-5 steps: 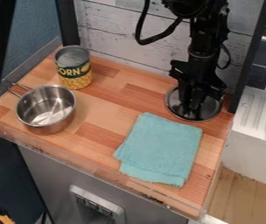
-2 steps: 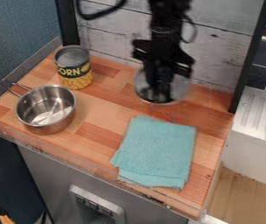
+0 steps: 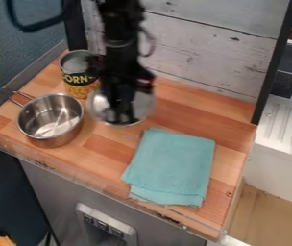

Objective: Put the pot lid on the silver pot

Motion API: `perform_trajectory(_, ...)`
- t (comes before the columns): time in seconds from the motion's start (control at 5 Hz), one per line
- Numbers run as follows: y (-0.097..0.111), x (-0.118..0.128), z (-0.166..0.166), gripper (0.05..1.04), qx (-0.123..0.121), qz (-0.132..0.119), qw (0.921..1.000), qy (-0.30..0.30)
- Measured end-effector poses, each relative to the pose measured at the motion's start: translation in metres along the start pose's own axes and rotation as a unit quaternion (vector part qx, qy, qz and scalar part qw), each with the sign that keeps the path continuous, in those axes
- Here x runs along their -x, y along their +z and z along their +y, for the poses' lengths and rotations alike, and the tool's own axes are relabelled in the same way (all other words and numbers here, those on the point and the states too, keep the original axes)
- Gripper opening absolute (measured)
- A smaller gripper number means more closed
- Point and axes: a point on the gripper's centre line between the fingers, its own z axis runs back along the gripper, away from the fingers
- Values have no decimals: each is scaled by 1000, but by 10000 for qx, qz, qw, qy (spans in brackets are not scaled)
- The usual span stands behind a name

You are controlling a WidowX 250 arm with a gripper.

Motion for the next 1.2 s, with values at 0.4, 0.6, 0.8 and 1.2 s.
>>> perform_trajectory(0.4,-10,21,63,285,-392,144,9973,600)
perform_trajectory(0.6,-14,31,85,285,-570,223,9949,807)
perform_trajectory(0.8,-15,35,89,285,-566,259,9947,823)
perform_trajectory(1.2,-16,54,96,285,-548,379,9934,932)
